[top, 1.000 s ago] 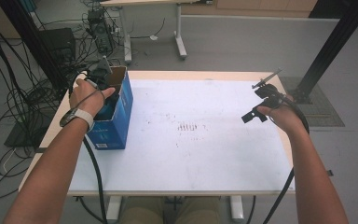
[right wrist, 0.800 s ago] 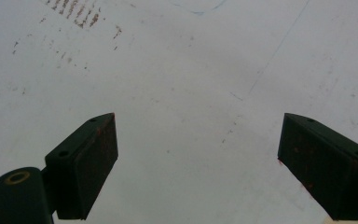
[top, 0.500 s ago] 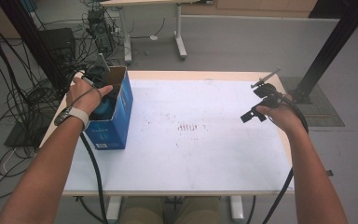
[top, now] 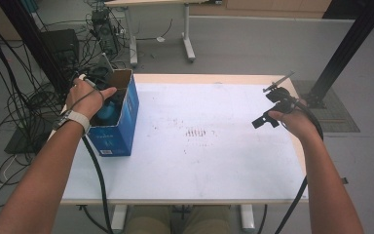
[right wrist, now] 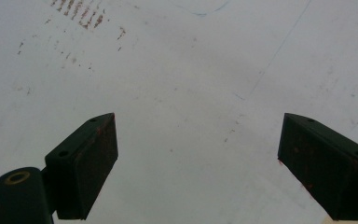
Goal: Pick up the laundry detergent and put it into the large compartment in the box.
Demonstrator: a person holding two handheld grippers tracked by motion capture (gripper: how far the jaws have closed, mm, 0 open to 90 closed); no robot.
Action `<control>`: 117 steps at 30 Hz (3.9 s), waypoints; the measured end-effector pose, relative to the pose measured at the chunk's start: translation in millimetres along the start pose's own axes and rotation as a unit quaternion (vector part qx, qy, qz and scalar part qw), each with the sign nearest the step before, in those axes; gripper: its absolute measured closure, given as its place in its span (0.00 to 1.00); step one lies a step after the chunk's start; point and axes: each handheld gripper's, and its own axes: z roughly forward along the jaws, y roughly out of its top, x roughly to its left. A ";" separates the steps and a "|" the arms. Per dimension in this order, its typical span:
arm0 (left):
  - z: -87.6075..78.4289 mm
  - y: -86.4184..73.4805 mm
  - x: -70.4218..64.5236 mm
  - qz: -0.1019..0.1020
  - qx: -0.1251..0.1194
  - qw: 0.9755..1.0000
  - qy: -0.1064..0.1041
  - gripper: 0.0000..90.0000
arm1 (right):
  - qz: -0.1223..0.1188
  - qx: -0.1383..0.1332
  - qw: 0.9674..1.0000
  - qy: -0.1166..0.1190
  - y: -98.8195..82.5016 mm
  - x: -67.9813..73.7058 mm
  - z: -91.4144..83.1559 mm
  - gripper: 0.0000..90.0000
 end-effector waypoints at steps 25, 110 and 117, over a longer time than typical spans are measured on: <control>-35.7 -11.1 -13.6 0.074 -0.030 0.997 -0.017 0.06 | -0.006 0.000 1.000 -0.002 -6.5 3.5 -6.3 0.13; -95.8 61.8 -149.8 0.527 0.015 0.842 -0.114 0.08 | -0.013 -0.012 1.000 -0.010 -15.2 20.4 -24.6 0.13; -89.4 66.3 -164.4 0.550 0.020 0.826 -0.119 0.08 | -0.008 -0.016 1.000 -0.011 -20.3 19.1 -26.8 0.13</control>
